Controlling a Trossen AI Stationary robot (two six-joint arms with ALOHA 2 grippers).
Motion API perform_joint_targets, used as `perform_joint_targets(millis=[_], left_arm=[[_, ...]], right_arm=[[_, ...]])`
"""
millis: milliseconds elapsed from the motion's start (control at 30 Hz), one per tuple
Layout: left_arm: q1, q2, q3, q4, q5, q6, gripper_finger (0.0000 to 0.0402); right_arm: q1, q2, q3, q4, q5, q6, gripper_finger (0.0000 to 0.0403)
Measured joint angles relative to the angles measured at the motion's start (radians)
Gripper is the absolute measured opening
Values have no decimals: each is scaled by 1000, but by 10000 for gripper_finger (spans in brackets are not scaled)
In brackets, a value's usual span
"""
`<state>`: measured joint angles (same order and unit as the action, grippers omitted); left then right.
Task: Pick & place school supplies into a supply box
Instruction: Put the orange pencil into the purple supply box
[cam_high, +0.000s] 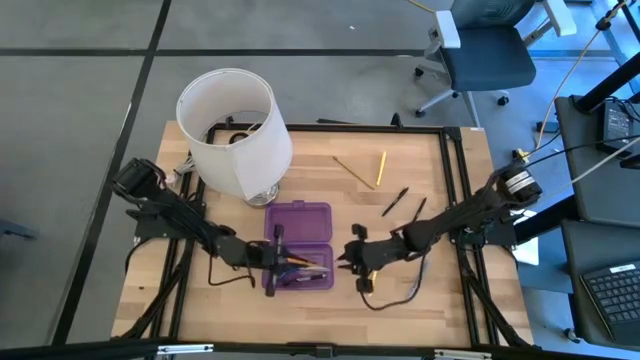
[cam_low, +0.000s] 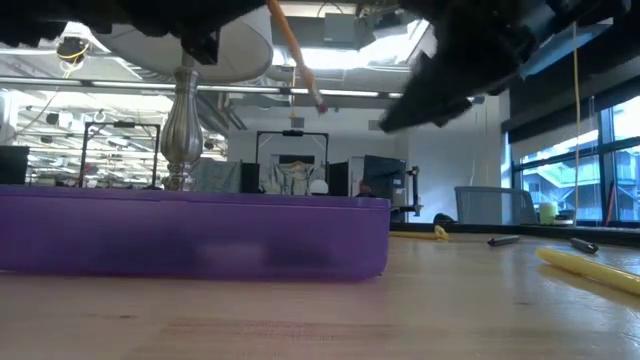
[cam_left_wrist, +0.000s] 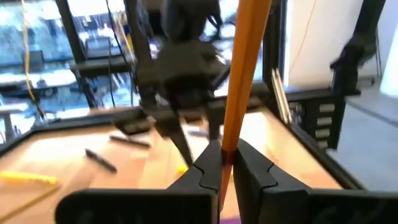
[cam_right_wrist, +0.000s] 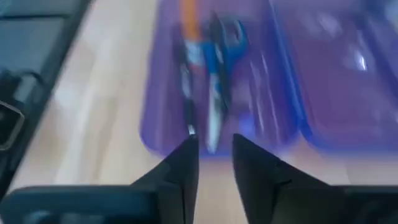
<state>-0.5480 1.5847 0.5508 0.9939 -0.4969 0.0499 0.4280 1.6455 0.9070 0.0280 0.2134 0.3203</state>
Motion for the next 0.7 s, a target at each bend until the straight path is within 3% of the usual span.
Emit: perform_joint_targets(millis=[100,333,433,567,700], left_arm=[[0,-4,74,-227,0,-50,9],[8,-4,360,-999,5,-251,9],[24,-4,472,-1253,72,-356,9],[65,-4,586,-1468,212,-503,10],[116,-4,613,-1548,334,-563,10]], right_arm=[[2,-48,0,-110,3,55,105],[9,-106,0,-143,14,70,105],[9,-105,1,-148,14,69,106],[9,-102,1,-152,14,69,106],[9,-101,1,-160,14,69,106]])
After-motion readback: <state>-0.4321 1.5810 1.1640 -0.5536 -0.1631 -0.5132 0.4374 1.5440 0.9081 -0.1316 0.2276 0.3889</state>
